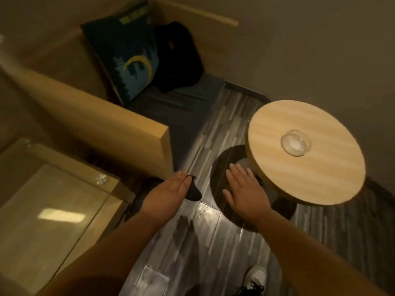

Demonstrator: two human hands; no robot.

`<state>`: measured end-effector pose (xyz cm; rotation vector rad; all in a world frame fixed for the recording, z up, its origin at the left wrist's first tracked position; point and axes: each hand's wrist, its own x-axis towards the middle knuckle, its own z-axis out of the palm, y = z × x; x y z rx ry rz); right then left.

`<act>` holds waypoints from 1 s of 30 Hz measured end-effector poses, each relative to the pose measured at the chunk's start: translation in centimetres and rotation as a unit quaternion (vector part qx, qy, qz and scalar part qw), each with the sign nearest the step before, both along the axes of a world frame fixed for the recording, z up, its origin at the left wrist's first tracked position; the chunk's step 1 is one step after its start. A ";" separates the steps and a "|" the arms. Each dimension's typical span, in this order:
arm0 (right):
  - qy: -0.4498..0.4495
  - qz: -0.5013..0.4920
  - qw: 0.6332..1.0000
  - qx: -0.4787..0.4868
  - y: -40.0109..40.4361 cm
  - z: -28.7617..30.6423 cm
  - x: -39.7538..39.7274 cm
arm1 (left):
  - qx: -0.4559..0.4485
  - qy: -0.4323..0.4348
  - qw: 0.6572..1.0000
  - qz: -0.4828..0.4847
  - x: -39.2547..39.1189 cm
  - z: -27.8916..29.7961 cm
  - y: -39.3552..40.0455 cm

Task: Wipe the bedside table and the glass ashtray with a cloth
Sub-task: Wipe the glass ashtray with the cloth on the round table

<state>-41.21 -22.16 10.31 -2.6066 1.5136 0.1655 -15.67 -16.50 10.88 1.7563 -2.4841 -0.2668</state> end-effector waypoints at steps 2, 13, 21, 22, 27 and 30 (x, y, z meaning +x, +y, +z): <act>-0.002 -0.032 0.999 -0.003 -1.0 0.5 -4.5 | -0.020 0.010 0.999 -0.029 -4.1 0.6 -3.0; 0.038 -0.158 0.987 0.006 -6.2 -2.5 -28.2 | 0.002 -0.026 0.981 -0.192 -28.8 -0.4 -15.6; 0.050 -0.207 0.977 0.015 -9.5 -5.5 -40.6 | 0.015 0.013 0.966 -0.258 -43.5 -3.5 -23.1; 0.039 -0.215 0.976 0.017 -9.9 -5.8 -41.7 | 0.006 0.023 0.964 -0.264 -45.0 -3.7 -23.8; -0.014 -0.255 0.967 -0.002 -11.6 -7.6 -44.8 | -0.007 0.026 0.951 -0.309 -49.4 -6.6 -26.0; -0.036 -0.265 0.964 -0.006 -11.8 -8.7 -45.4 | 0.058 -0.032 0.947 -0.314 -48.9 -9.8 -24.9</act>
